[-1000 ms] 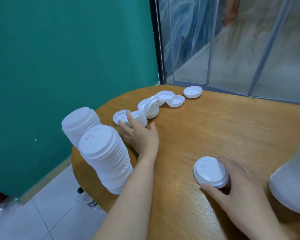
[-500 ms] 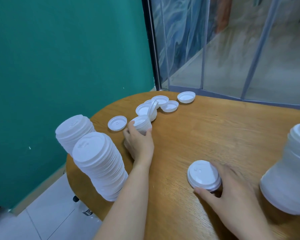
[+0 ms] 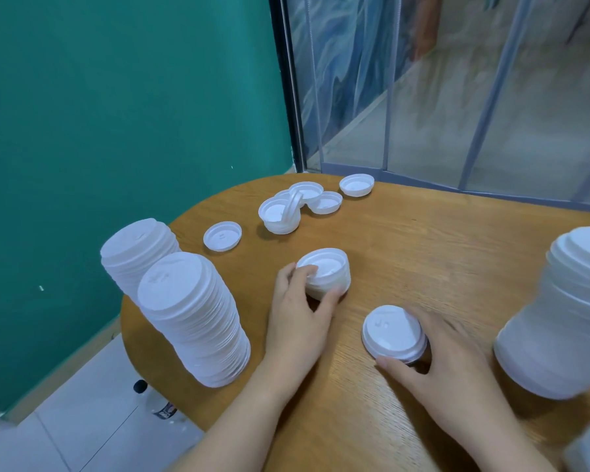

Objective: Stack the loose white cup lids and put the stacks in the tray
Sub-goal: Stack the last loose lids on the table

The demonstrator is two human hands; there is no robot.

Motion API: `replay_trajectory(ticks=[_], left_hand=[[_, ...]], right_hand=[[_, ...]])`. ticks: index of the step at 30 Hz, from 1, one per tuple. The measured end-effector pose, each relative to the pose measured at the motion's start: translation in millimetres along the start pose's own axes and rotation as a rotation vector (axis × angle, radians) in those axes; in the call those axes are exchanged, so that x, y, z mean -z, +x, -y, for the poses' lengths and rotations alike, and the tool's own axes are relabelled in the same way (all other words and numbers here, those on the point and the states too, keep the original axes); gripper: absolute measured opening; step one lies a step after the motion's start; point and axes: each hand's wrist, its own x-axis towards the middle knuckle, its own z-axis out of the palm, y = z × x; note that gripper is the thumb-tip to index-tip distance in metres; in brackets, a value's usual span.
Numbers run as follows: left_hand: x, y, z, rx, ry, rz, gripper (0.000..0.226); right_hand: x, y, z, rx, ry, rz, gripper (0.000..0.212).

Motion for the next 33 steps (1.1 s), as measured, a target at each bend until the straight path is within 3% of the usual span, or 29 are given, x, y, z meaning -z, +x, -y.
replay_trajectory(ticks=[3, 9, 17, 21, 25, 30, 33], left_hand=[[11, 2, 2, -0.134, 0.14, -0.031, 0.017], [15, 10, 7, -0.317, 0.237, -0.058, 0.013], [19, 11, 4, -0.425, 0.124, -0.175, 0.018], [25, 4, -10, -0.46, -0.044, -0.256, 0.017], [22, -13, -27, -0.415, -0.309, -0.096, 0.014], [13, -16, -34, -0.055, -0.704, 0.308, 0.025], [10, -13, -30, 0.087, -0.757, 0.386, 0.027]], right_hand=[[1, -1, -4, -0.009, 0.011, 0.025, 0.078], [1, 0, -2, -0.021, -0.014, 0.038, 0.079], [-2, 5, 2, -0.034, -0.023, 0.01, 0.077], [-3, 4, 2, -0.037, -0.023, 0.01, 0.078], [-3, 5, 1, -0.03, -0.01, 0.002, 0.076], [-1, 4, 1, 0.003, 0.021, 0.001, 0.066], [-2, 4, -1, 0.004, 0.028, 0.001, 0.067]])
